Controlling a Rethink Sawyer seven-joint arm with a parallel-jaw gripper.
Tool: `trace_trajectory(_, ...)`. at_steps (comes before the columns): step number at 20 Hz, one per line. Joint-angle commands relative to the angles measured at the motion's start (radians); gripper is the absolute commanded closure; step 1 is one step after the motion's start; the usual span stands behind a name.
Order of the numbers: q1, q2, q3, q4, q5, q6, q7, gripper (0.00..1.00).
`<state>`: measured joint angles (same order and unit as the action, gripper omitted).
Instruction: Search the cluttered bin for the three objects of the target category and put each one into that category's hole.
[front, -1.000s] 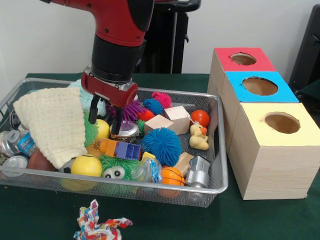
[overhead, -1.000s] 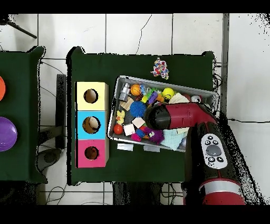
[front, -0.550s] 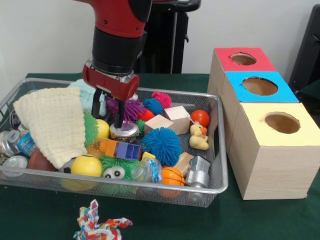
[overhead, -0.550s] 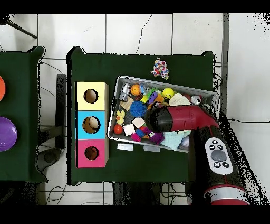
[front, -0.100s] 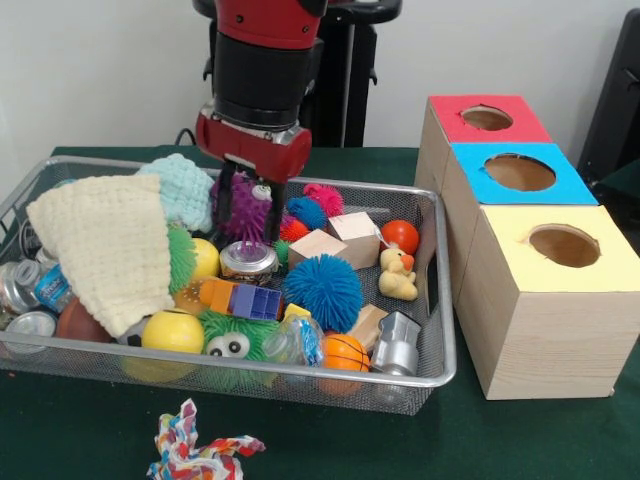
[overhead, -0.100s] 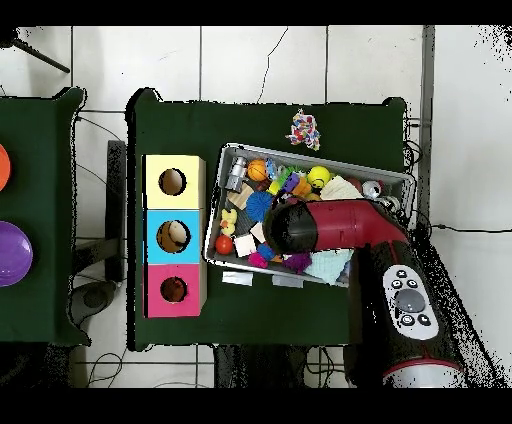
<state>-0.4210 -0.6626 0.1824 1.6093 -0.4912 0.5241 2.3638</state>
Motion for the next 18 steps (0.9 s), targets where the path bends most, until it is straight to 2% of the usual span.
trace_trajectory(1, 0.048, 0.007, 0.090, 0.112, 0.074, 0.019, 0.024, 0.00)
trace_trajectory(13, 0.184, 0.078, -0.031, 0.120, 0.154, -0.058, 0.202, 0.00)
trace_trajectory(18, 0.217, 0.110, -0.063, 0.125, 0.174, -0.112, 0.210, 0.00)
